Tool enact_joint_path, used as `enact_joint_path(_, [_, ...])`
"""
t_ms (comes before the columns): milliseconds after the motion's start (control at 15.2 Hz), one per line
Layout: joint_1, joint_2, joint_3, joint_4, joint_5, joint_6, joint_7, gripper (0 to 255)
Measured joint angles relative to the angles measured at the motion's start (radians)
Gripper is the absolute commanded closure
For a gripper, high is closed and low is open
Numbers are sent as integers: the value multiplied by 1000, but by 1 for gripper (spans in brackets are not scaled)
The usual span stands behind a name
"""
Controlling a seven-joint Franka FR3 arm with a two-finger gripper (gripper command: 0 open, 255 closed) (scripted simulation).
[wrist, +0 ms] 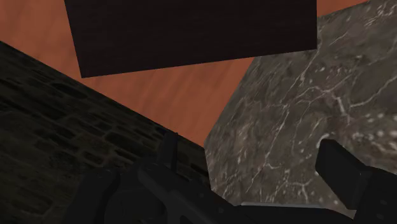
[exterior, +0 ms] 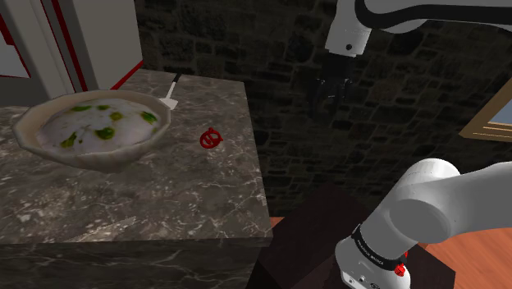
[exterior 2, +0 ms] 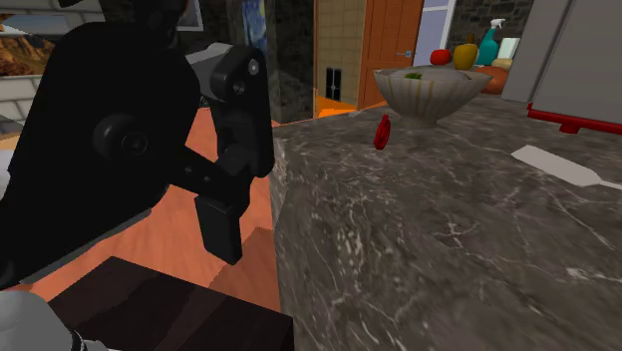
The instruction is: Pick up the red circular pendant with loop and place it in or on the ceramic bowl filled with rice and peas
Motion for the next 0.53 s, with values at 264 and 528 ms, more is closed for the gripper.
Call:
enact_joint_path(264, [18,-4,30,-10,47,25,44,0])
enact_joint_path(528, [55,16,95,-6,137,84,133,0])
